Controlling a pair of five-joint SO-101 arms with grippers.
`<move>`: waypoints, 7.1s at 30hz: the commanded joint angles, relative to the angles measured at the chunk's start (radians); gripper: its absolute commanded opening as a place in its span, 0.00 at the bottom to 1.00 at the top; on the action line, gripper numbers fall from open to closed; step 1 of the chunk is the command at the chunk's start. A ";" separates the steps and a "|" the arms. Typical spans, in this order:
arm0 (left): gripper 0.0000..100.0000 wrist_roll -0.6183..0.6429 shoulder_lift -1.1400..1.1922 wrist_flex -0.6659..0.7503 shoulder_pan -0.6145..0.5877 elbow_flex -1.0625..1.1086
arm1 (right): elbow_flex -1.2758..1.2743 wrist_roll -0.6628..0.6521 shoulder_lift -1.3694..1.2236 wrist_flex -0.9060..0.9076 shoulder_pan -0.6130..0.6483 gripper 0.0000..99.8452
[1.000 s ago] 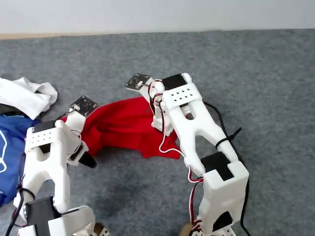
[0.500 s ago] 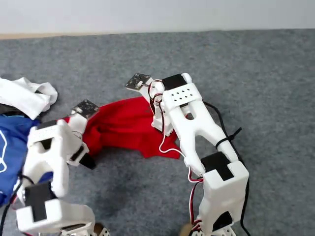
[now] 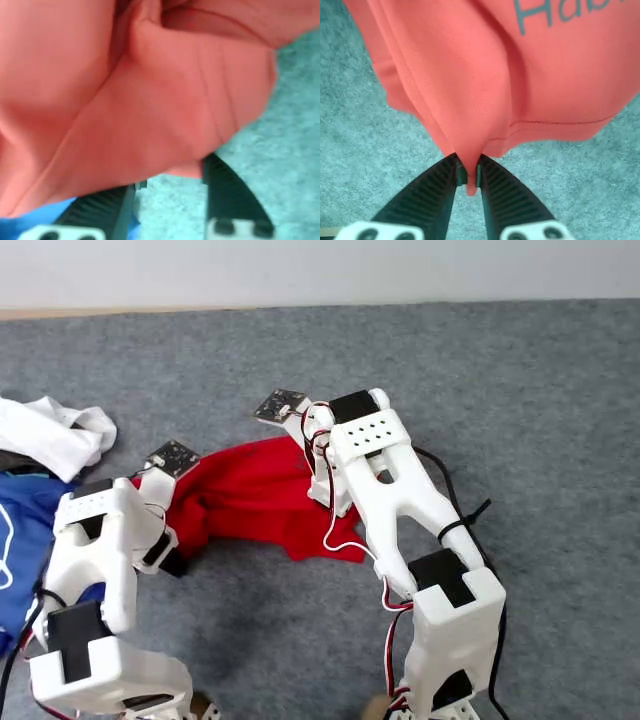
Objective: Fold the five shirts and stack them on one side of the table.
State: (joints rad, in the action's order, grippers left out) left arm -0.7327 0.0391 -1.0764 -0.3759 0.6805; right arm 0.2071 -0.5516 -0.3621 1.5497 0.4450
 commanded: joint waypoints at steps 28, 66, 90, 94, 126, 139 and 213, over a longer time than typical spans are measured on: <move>0.00 0.098 -0.276 -0.503 0.164 -0.631 | 0.270 -0.003 0.182 0.183 -0.130 0.01; 0.00 0.370 -0.775 -0.367 0.282 -1.102 | 0.275 -0.015 0.998 -0.025 -0.585 0.01; 0.00 0.287 -0.781 -0.242 0.161 -1.438 | 0.275 -0.101 1.279 -0.137 -0.811 0.01; 0.00 0.269 -0.781 -0.305 0.161 -1.506 | 0.275 -0.101 1.319 -0.137 -0.829 0.01; 0.00 0.272 -0.770 0.063 0.204 -0.461 | -0.629 -0.100 1.322 -0.495 -0.762 0.01; 0.00 0.272 -0.621 0.535 0.259 -0.134 | -0.927 -0.100 1.211 -0.889 -0.659 0.01; 0.00 0.238 0.829 -0.683 0.371 -2.101 | 0.365 -0.127 0.041 -0.269 -0.578 0.01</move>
State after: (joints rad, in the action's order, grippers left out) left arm -0.4396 0.8861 -1.6809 -0.0077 -1.3909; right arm 0.5125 -0.6713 -0.4051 1.2029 -0.1396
